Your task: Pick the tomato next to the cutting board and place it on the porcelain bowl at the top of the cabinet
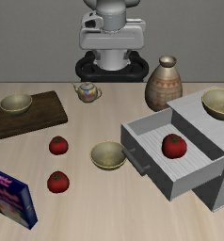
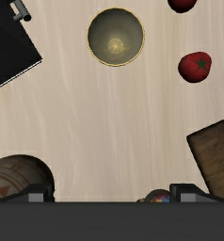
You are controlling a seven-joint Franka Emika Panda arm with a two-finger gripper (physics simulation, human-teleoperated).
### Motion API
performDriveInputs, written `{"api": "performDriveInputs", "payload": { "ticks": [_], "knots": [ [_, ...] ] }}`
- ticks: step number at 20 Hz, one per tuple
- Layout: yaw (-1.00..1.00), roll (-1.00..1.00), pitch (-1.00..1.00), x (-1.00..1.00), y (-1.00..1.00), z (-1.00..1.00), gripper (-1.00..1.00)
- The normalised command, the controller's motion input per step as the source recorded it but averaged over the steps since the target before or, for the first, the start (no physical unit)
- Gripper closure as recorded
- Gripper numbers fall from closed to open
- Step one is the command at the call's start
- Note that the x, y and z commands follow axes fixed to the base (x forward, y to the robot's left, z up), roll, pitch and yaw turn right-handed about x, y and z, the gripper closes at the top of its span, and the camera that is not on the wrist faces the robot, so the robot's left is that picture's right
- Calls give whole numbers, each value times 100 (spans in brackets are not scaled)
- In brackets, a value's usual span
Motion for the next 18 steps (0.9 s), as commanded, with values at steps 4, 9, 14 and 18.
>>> {"api": "performDriveInputs", "payload": {
  "ticks": [4, 9, 14, 18],
  "knots": [
    [0, 0, 0, 0, -100, 0, -100],
    [0, 0, 0, 0, -100, 0, -100],
    [0, 0, 0, 20, -80, 0, -100],
    [0, 0, 0, 100, 0, 0, -100]
  ]
}}
